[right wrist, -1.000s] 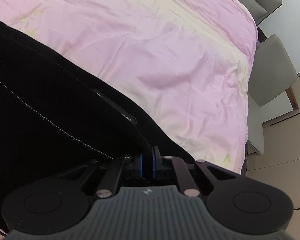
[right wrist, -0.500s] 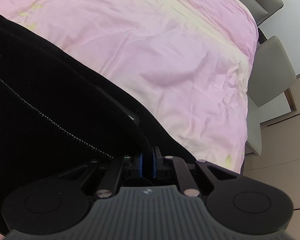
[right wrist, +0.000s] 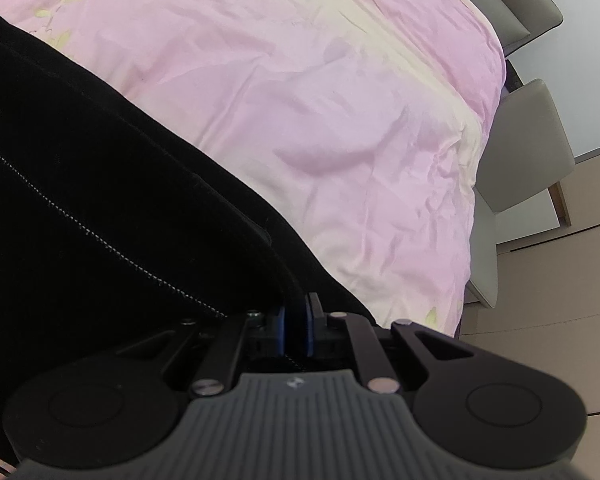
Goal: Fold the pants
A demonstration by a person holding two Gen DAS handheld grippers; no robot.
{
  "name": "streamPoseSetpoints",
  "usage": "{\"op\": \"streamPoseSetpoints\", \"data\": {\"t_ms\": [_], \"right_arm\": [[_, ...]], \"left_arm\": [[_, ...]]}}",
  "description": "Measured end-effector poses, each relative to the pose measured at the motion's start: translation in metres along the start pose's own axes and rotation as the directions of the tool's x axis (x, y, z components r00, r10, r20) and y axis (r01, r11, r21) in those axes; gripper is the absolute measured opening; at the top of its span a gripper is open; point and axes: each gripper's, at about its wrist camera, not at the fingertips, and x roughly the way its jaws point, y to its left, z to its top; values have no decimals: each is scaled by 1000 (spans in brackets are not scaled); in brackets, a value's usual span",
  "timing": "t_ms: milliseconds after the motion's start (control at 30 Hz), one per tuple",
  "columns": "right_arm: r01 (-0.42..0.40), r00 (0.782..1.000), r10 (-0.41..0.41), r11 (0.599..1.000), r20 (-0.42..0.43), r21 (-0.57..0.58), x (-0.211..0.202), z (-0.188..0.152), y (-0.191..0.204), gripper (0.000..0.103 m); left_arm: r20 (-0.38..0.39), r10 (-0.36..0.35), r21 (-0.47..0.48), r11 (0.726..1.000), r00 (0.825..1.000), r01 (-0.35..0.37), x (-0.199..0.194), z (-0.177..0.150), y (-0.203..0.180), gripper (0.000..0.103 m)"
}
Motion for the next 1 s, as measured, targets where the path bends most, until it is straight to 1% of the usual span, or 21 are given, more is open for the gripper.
{"op": "streamPoseSetpoints", "data": {"t_ms": [33, 67, 100, 200, 300, 367, 467, 633, 700, 767, 833, 867, 900, 933, 967, 1000], "right_arm": [[10, 1000, -10, 1000, 0, -6, -3, 0, 1, 4], [23, 1000, -23, 1000, 1, -15, -7, 0, 1, 3], [36, 999, -36, 999, 5, -23, -11, 0, 1, 3], [68, 997, -68, 997, 24, -22, -24, 0, -6, 2], [103, 993, -104, 995, 50, 15, -35, 6, -18, 2], [125, 991, -127, 991, 48, 35, -38, 11, -27, 2], [111, 994, -112, 991, 4, 72, -30, 20, -38, 2], [108, 994, -107, 994, -29, 30, -3, 31, -25, 2], [100, 994, -98, 995, -51, 29, 9, 33, -22, 2], [85, 994, -83, 996, -74, 32, 20, 34, -21, 2], [65, 994, -62, 997, -91, 38, 26, 35, -21, 3], [53, 994, -49, 998, -102, 45, 29, 36, -22, 5], [42, 994, -36, 997, -105, 60, 30, 37, -24, 9], [22, 994, -13, 996, -104, 86, 29, 36, -29, 18], [-2, 995, 14, 993, -97, 115, 26, 35, -35, 36], [-17, 996, 30, 989, -83, 150, 21, 33, -43, 44]], "left_arm": [[25, 21, 19, 1000, 999, -22, -6, -2, -5, 47], [54, 36, 27, 999, 998, -37, -14, -5, -9, 41], [90, 51, 32, 998, 995, -54, -23, -7, -13, 14], [147, 48, 1, 999, 988, -49, -38, -7, -13, 14], [204, 55, 22, 998, 977, -60, -48, -5, -21, 14], [227, 50, 34, 998, 973, -60, -51, 0, -26, 13], [233, 62, 34, 997, 970, -72, -43, 11, -31, 13], [227, 114, 43, 991, 967, -127, -11, 21, -37, 13], [222, 132, 37, 989, 966, -144, 0, 20, -36, 13], [214, 149, 50, 985, 965, -163, 9, 21, -37, 13], [185, 175, 81, 978, 967, -192, 19, 20, -40, 16], [181, 207, 111, 967, 961, -229, 21, 20, -44, 20], [187, 232, 133, 957, 954, -259, 20, 18, -48, 27], [204, 257, 158, 944, 945, -291, 17, 18, -52, 30], [216, 270, 182, 933, 938, -311, 13, 18, -56, 42], [243, 287, 205, 919, 927, -338, 7, 17, -62, 55]]}}
